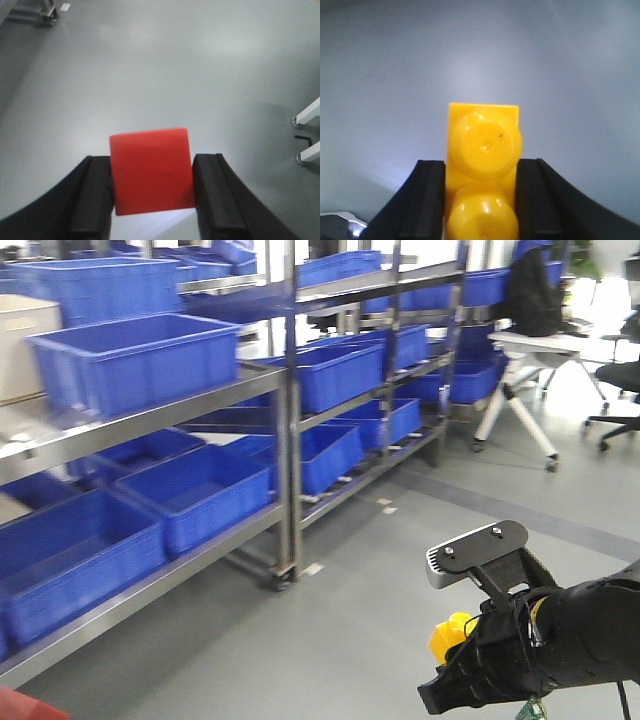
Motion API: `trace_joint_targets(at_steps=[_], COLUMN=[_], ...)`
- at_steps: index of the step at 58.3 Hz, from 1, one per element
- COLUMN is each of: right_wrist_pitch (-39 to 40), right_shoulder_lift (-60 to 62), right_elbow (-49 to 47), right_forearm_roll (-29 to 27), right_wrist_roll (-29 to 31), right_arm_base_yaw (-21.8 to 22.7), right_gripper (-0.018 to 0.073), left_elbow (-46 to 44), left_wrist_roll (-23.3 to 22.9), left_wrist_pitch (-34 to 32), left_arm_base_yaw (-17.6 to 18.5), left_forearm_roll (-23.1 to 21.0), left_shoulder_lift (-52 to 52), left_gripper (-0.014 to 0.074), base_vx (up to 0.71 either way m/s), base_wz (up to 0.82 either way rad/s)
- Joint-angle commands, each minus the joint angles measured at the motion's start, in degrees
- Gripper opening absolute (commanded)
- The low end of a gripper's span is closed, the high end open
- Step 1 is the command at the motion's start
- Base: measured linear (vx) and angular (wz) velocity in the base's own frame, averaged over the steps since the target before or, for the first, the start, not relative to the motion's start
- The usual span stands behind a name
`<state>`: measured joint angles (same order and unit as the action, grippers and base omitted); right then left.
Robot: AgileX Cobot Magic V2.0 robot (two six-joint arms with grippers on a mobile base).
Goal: Pick red and yellow blocks into blue bin
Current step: 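Drive the base across the floor holding both blocks, then drive the base up to the shelf with the blue bin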
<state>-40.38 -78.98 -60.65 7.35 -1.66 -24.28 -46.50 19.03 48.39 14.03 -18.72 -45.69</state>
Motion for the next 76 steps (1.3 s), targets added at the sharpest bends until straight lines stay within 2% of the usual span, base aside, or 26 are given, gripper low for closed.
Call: trace_joint_targets(at_steps=[1, 32, 76], right_wrist_pitch=[3.19, 3.19, 3.19], right_shoulder_lift=[1.98, 1.98, 1.98], right_elbow=[-1.61, -1.61, -1.61], right_forearm_roll=[0.83, 0.83, 0.83], right_wrist_roll=[0.26, 0.26, 0.26], right_arm_base_yaw=[0.20, 0.20, 0.20], right_gripper=[0.0225, 0.0225, 0.0225], left_elbow=[-1.38, -1.38, -1.38], left_wrist_roll=[0.01, 0.01, 0.01], left_wrist_pitch=[-3.72, -3.77, -3.77], left_arm_base_yaw=[0.25, 0.25, 0.25], left_forearm_roll=[-1.54, -1.54, -1.54], left_shoulder_lift=[0.29, 0.29, 0.29], left_gripper=[0.0288, 0.0288, 0.0288], base_vx=[0.43, 0.43, 0.44], base_wz=[-0.38, -0.33, -0.17])
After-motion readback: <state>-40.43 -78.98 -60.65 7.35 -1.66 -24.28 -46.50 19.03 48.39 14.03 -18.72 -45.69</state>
